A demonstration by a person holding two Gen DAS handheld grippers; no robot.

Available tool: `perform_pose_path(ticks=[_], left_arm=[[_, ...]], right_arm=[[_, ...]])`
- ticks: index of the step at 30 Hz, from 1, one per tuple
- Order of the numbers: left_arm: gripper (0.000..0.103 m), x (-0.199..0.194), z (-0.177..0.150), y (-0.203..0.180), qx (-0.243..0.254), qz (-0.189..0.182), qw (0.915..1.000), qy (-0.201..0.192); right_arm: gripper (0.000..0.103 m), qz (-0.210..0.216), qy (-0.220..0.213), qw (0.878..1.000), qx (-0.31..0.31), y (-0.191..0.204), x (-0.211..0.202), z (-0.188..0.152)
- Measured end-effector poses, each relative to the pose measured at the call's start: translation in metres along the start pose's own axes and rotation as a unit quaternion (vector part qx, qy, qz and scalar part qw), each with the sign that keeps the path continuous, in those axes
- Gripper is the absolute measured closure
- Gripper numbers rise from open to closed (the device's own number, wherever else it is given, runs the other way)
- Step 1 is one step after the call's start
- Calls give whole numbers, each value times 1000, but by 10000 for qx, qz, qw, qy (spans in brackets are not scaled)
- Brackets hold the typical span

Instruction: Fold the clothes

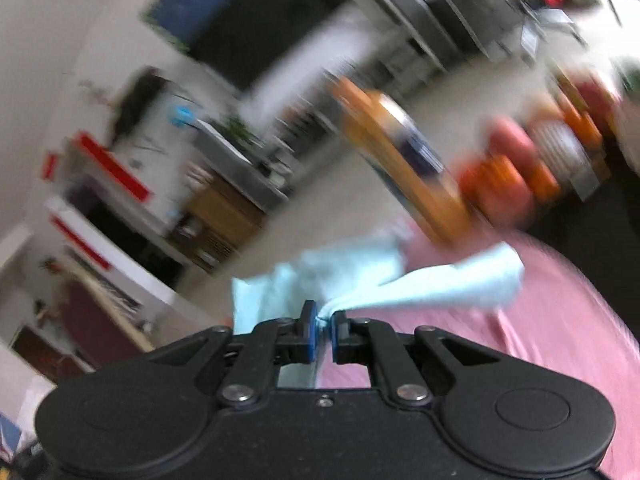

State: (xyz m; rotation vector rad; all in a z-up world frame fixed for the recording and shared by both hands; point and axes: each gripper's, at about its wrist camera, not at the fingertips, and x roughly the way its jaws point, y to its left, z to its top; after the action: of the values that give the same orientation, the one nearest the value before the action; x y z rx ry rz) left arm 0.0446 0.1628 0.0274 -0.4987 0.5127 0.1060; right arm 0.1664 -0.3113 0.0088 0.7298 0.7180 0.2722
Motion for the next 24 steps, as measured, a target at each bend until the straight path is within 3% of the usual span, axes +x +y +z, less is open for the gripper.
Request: perform_pose_path(ticks=[3,6,8,11,12,15,18,24], left_arm=[[103,38,-38,34,-416,383,9945,883],[103,62,-62,55,-663,583,9840,1548],[96,70,-72,55,-757,522,9801,1760],[72,84,-84,43,-819,305,9746,2064],[71,88,-88,37,-840,224,9726,2158],[67,100,-102,31,-980,214,9693,2243],[69,114,-100,39,-1171,491,9716,1997],[69,139,-101,21,-537,517,9772,1987]], right_arm=[[96,-511,434,9972,325,-44,29,-33],[96,-968,565,9923,528,-79,40,-51],[96,-1066,543,9906,668,-93,37,-50],[96,-1071,571,9876,999,-108,37,-50],[96,-1100,576,9871,1014,-108,39,-51],[96,-1163,625,9853,1088,-108,44,-55],[96,-1180,694,9833,1200,-114,51,-54],[96,-1168,733,9813,1344,-122,57,-50]])
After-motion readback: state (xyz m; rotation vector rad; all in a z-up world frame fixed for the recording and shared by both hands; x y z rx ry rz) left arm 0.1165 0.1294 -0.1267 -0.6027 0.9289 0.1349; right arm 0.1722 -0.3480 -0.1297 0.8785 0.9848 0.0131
